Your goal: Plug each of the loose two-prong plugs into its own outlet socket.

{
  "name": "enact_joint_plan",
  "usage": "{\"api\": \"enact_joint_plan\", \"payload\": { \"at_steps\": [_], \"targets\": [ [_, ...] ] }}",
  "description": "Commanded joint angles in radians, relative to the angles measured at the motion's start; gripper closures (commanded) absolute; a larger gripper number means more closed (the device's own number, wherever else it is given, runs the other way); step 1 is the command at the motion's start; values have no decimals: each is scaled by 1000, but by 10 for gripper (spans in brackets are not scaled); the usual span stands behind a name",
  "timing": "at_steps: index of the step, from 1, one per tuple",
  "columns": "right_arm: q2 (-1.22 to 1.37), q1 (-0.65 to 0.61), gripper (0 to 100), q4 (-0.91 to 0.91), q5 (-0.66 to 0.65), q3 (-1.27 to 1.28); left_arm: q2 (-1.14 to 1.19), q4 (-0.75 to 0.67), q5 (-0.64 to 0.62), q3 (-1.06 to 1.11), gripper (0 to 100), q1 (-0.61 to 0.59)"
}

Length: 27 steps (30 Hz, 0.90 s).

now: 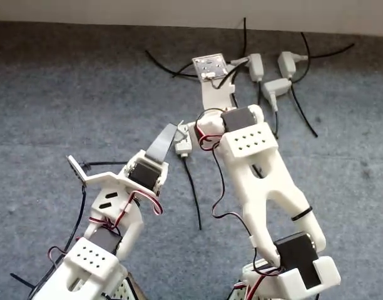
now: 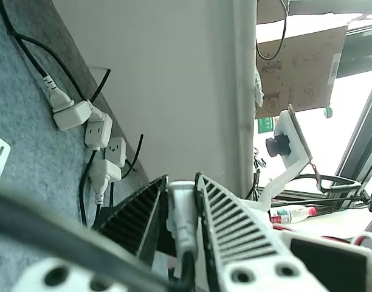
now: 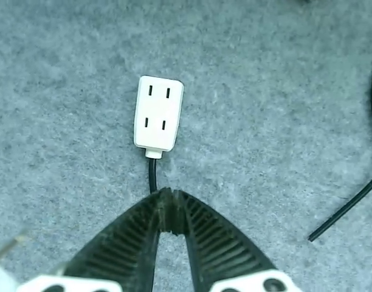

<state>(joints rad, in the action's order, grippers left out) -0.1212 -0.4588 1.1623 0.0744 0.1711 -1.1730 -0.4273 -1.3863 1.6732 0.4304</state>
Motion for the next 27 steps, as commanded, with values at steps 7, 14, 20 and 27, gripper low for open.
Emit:
{"api": "enact_joint_plan", "payload": {
  "at_steps": [7,14,20,27],
  "targets": [
    [-18,-25,992,73,3,-68,-10,3,11,1,992,77],
    [-18,-27,992,110,3,-67,-7,5,175,19,992,76],
    [-18,-54,992,110,3,-65,-10,106,250,4,990,27],
    [-18,-93,992,110,3,-64,-10,150,252,-18,990,16]
  ]
}}
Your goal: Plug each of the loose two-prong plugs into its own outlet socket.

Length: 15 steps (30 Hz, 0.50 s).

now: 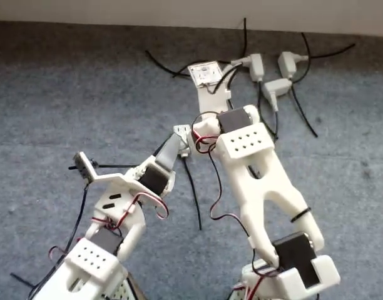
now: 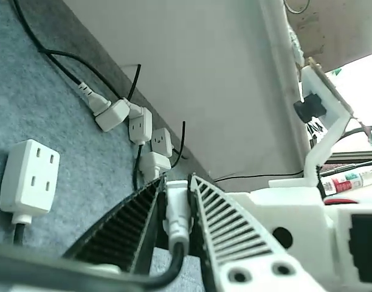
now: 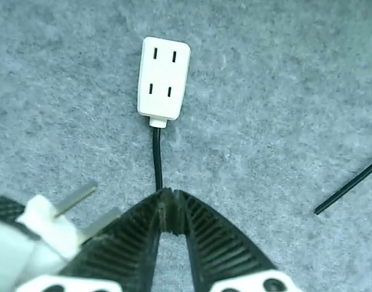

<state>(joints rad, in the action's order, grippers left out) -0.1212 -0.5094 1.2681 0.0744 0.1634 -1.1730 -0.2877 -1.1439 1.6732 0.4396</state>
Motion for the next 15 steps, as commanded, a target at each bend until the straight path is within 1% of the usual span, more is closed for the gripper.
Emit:
{"api": "enact_joint_plan", "payload": {
  "at_steps": [1,3,5,10,13,15],
  "targets": [
    [-18,-42,992,5,3,-56,-10,11,9,-18,990,7],
    [-18,-41,992,28,3,-56,-10,12,29,-15,992,-12],
    [-18,-31,992,50,3,-58,-10,44,87,-15,992,-56],
    [-18,81,992,59,3,-61,-10,298,209,-39,992,-197],
    [-18,145,992,59,15,-64,-10,445,304,-59,990,-211],
    [-18,180,992,59,58,-64,-10,532,362,-70,990,-209]
  ]
}}
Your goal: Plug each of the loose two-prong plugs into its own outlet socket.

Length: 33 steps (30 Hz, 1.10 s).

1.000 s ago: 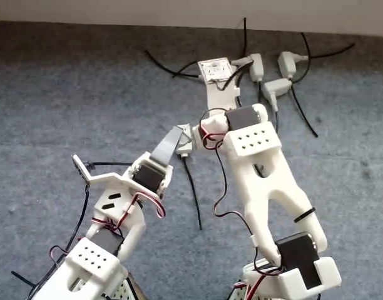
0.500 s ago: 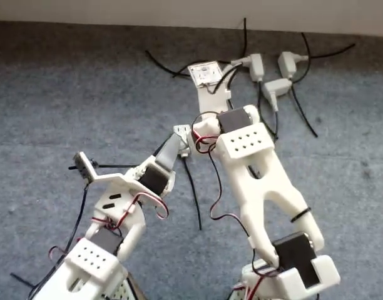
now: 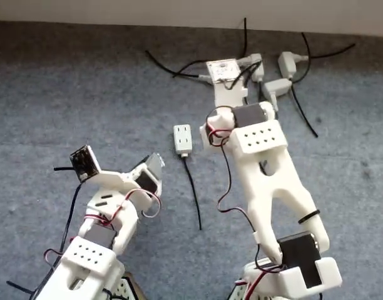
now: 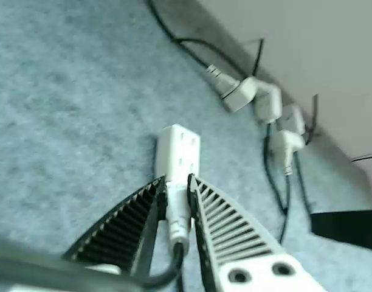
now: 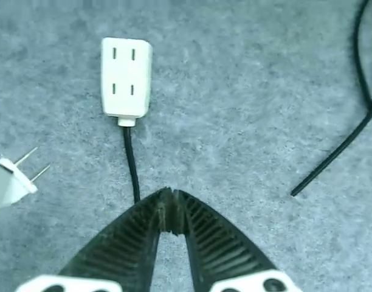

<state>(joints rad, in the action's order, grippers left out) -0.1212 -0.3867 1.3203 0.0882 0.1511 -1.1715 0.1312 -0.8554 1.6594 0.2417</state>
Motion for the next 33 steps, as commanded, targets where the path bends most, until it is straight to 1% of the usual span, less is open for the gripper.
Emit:
{"api": "enact_joint_plan", "payload": {
  "at_steps": [1,5,11,16,18,20,24,27,30,33],
  "targets": [
    [-13,73,992,5,58,-50,-12,158,91,-67,990,-12],
    [-8,117,992,-1,74,-42,-12,356,157,-130,989,-12],
    [-8,143,992,-15,74,12,-12,715,290,-288,989,-19],
    [-8,142,992,-59,74,65,-12,910,427,-321,992,-19],
    [-8,142,992,-64,74,70,-12,948,488,-321,992,-35],
    [-8,142,992,-64,74,70,-12,951,575,-328,993,-81],
    [-8,142,992,-64,74,70,-12,951,841,-323,993,-157],
    [-8,142,992,-65,74,70,-12,951,1011,-321,993,-177],
    [-8,142,992,-65,74,70,-12,953,1092,-321,991,-177],
    [-8,142,992,-65,74,70,-12,954,1103,-321,989,-177]
  ]
}}
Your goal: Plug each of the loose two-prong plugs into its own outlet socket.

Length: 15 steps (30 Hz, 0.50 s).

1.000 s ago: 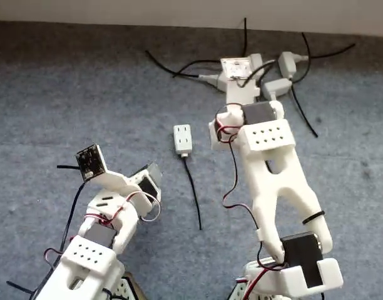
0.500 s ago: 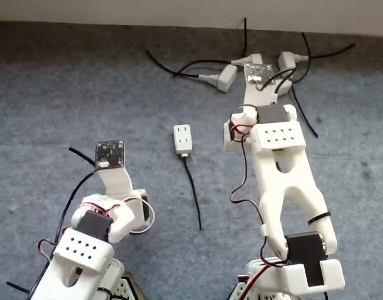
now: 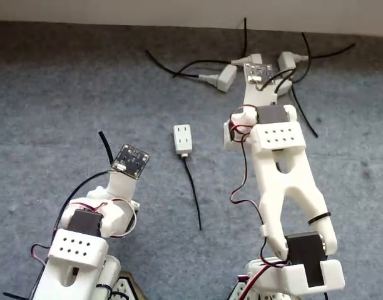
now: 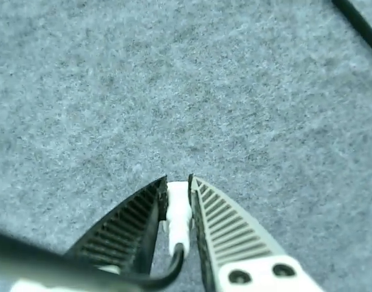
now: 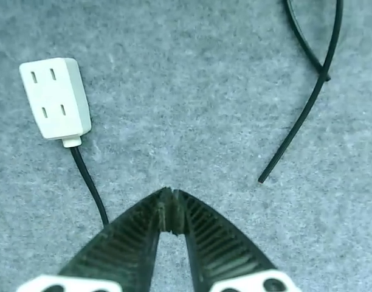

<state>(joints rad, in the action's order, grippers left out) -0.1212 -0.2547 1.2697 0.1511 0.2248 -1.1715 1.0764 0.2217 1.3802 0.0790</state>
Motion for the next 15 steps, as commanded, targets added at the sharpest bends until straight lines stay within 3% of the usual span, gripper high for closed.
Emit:
{"api": "enact_joint_plan", "payload": {
  "at_steps": [1,8,15],
  "targets": [
    [-8,10,992,-15,11,-4,-12,11,26,-42,989,-15],
    [-7,28,992,-51,11,21,-12,8,21,-41,993,-18],
    [-8,170,992,-180,9,74,-12,9,21,-39,993,-18]
  ]
}}
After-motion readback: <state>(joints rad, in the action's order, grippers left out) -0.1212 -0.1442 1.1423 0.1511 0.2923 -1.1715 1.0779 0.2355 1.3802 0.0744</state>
